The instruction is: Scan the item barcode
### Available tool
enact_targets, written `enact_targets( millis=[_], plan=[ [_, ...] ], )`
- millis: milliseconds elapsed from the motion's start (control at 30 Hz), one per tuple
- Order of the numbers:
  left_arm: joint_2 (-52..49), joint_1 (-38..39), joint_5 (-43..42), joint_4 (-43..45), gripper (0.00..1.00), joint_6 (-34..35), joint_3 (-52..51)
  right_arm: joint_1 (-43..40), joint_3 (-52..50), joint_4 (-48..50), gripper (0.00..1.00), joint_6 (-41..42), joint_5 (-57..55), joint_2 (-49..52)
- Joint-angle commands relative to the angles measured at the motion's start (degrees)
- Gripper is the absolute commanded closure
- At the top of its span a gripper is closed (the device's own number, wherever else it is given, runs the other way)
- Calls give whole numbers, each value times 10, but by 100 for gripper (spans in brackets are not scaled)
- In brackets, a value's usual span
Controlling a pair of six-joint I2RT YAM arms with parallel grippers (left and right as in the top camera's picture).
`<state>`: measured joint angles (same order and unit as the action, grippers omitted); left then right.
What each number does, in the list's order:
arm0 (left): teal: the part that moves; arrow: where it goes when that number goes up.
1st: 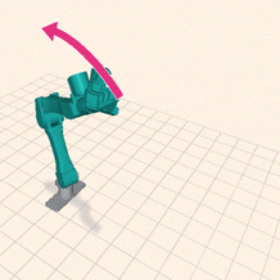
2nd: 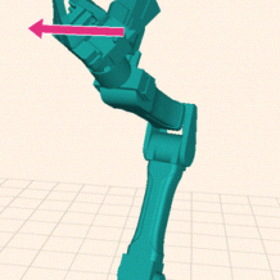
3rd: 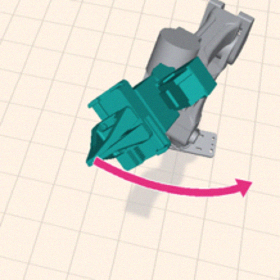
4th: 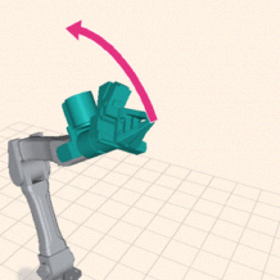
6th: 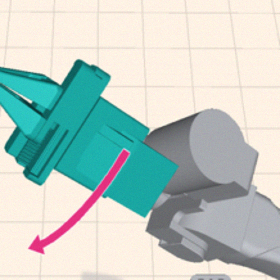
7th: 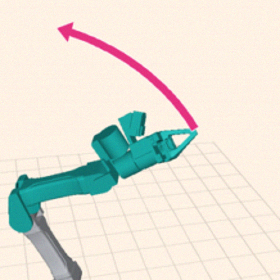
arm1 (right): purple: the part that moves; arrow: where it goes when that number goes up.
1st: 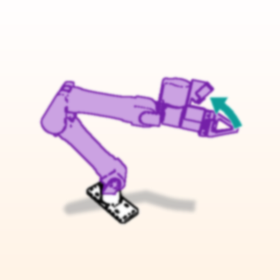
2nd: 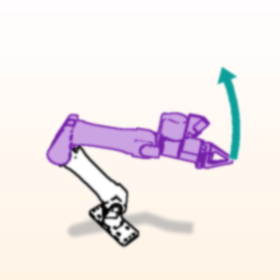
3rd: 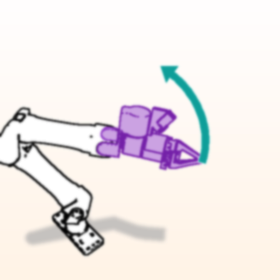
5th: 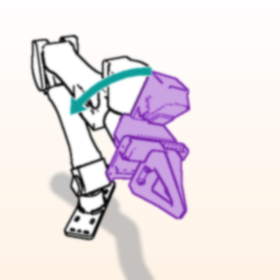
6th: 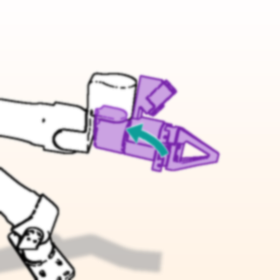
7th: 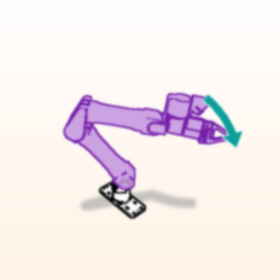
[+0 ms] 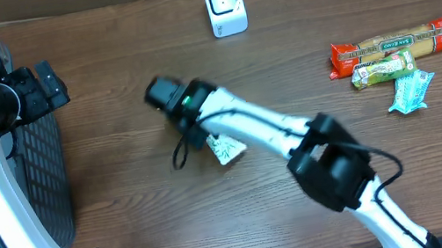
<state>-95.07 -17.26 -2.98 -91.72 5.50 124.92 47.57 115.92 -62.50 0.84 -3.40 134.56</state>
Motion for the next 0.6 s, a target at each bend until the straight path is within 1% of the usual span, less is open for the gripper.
enact_targets(
  millis=[0,67,100,133,167,200,233,267,300,333,367,400,433,467,567],
  plan=[
    [-1,0,0,1,0,-12,9,-89,3,-5,96,-14,381,-37],
    [-1,0,0,1,0,-12,9,-135,-21,10,96,-14,485,-25],
    [-1,0,0,1,0,-12,9,-145,-31,15,96,-13,492,-21],
    [-1,0,0,1,0,-12,9,-162,-53,22,94,-13,486,-18],
    [-1,0,0,1,0,-12,9,-173,-72,28,76,-12,464,-17],
    [-1,0,0,1,0,-12,9,-180,-84,30,47,-9,432,-17],
    [-1,0,0,1,1,-12,9,-187,-88,21,37,-7,385,-17],
    [-1,0,0,1,0,-12,9,-190,-88,18,33,-7,367,-17],
    [-1,0,0,1,0,-12,9,-196,-86,12,25,-7,327,-17],
    [-1,0,0,1,1,-12,9,-198,-82,8,21,-7,312,-17],
    [-1,0,0,1,0,-12,9,-201,-70,1,14,-7,285,-17],
    [-1,0,0,1,0,-12,9,-203,-63,-3,12,-7,271,-17],
    [-1,0,0,1,1,-12,9,-203,-45,-12,3,-7,242,-18],
    [-1,0,0,1,0,-12,9,-203,-38,-16,0,-7,233,-18],
    [-1,0,0,1,0,-12,9,-193,14,-38,0,-7,169,-18]
  ],
)
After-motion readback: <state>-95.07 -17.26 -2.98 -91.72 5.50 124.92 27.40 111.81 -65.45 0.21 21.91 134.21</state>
